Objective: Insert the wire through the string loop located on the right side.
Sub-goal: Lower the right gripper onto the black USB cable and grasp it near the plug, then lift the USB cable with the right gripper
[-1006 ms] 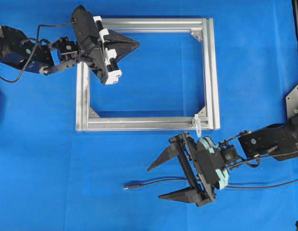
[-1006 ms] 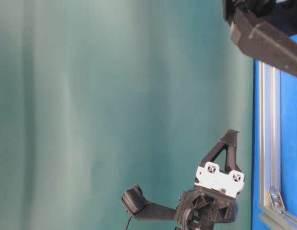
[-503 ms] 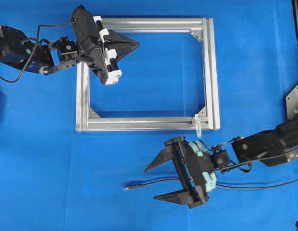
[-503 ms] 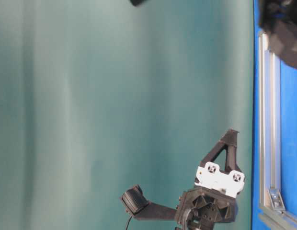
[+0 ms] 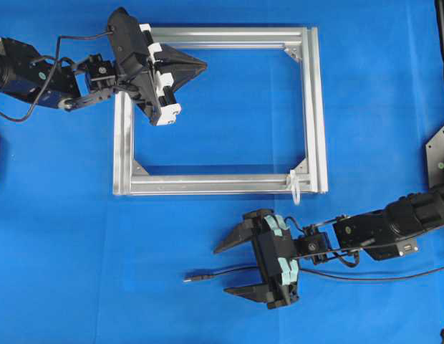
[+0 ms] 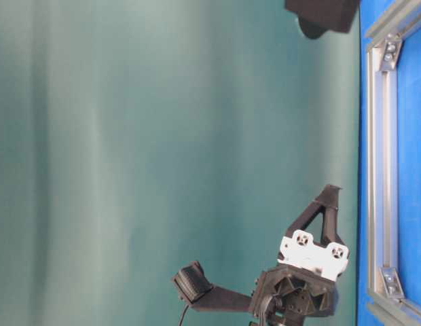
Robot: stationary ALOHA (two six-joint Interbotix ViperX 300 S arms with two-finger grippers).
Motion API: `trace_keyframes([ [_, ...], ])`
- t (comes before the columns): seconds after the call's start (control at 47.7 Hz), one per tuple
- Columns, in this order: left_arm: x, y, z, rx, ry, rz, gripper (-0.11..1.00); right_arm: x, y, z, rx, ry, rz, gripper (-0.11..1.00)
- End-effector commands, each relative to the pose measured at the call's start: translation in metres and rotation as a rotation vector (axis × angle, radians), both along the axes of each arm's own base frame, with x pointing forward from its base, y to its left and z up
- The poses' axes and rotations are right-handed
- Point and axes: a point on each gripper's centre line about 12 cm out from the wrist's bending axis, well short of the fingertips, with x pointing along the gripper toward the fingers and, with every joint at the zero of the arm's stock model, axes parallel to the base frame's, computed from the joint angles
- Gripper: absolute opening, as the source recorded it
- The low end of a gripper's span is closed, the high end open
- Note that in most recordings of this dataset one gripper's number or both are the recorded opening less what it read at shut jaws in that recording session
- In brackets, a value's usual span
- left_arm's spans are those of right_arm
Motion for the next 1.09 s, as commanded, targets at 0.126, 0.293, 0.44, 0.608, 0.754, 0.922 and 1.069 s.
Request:
trace_keyframes([
  [0.126,0.003,0.002,0.016,0.020,-0.045,0.000,0.00,0.005,0.004,0.011,0.016,-0.036,-0.001,0.84],
  [0.293,0.003,0.002,0.017,0.019,-0.047,0.002,0.00,0.005,0.003,0.010,0.008,-0.037,0.001,0.62],
  [0.44,0.003,0.002,0.017,0.019,-0.047,0.002,0.00,0.004,0.003,0.011,0.004,-0.040,0.001,0.23],
  [0.608,0.003,0.002,0.017,0.019,-0.047,0.002,0.00,0.004,0.003,0.011,0.003,-0.040,0.002,-0.02],
  [0.754,0.003,0.002,0.016,0.019,-0.045,0.002,0.00,0.005,0.002,0.011,0.002,-0.040,0.002,-0.03],
  [0.922,0.002,0.002,0.017,0.020,-0.047,0.000,0.00,0.006,0.002,0.013,0.005,-0.044,0.001,-0.03],
  [1.069,0.003,0.002,0.017,0.020,-0.047,0.000,0.00,0.005,0.004,0.030,0.017,-0.056,0.004,-0.03],
])
